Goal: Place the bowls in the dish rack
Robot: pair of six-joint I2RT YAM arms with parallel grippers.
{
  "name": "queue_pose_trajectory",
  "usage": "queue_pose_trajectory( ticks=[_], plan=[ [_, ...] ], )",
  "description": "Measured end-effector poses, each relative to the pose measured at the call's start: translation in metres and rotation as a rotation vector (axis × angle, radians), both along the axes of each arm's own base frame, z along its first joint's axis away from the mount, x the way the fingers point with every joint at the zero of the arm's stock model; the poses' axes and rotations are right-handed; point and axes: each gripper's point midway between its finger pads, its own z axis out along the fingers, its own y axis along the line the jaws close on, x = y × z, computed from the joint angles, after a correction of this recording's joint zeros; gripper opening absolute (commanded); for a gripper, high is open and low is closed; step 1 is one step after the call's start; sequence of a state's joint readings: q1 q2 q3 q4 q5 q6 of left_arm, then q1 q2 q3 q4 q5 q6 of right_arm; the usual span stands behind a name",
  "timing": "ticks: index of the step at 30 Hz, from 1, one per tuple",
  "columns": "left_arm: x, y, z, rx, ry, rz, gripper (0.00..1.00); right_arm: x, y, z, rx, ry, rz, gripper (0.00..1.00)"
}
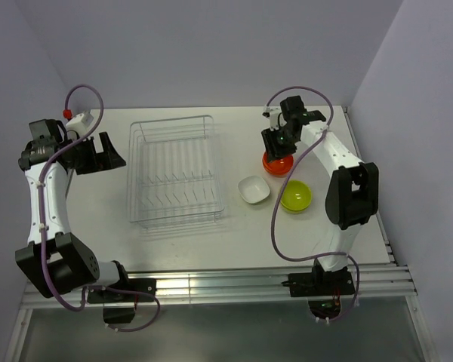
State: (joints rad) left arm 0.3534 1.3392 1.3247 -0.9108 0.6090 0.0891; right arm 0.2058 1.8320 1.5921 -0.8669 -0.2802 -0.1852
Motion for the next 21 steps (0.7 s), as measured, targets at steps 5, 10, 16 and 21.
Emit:
queue_pose_trajectory(
  ticks=[5, 10, 16, 21],
  plan=[
    [0.0, -0.001, 0.0, 0.0, 0.001, -0.003, 0.99, 0.006, 0.009, -0.007, -0.024, 0.0, 0.018, 0.51],
    [0.0, -0.001, 0.0, -0.001, 0.001, -0.005, 0.99, 0.011, 0.012, -0.016, -0.055, 0.003, 0.026, 0.5],
    [0.0, -0.002, 0.0, -0.002, 0.002, -0.004, 0.99, 0.012, 0.012, -0.03, -0.085, 0.024, 0.032, 0.5],
    [0.001, -0.002, -0.003, -0.006, 0.011, -0.004, 0.99, 0.013, 0.012, -0.038, -0.094, 0.038, 0.038, 0.5]
  ],
)
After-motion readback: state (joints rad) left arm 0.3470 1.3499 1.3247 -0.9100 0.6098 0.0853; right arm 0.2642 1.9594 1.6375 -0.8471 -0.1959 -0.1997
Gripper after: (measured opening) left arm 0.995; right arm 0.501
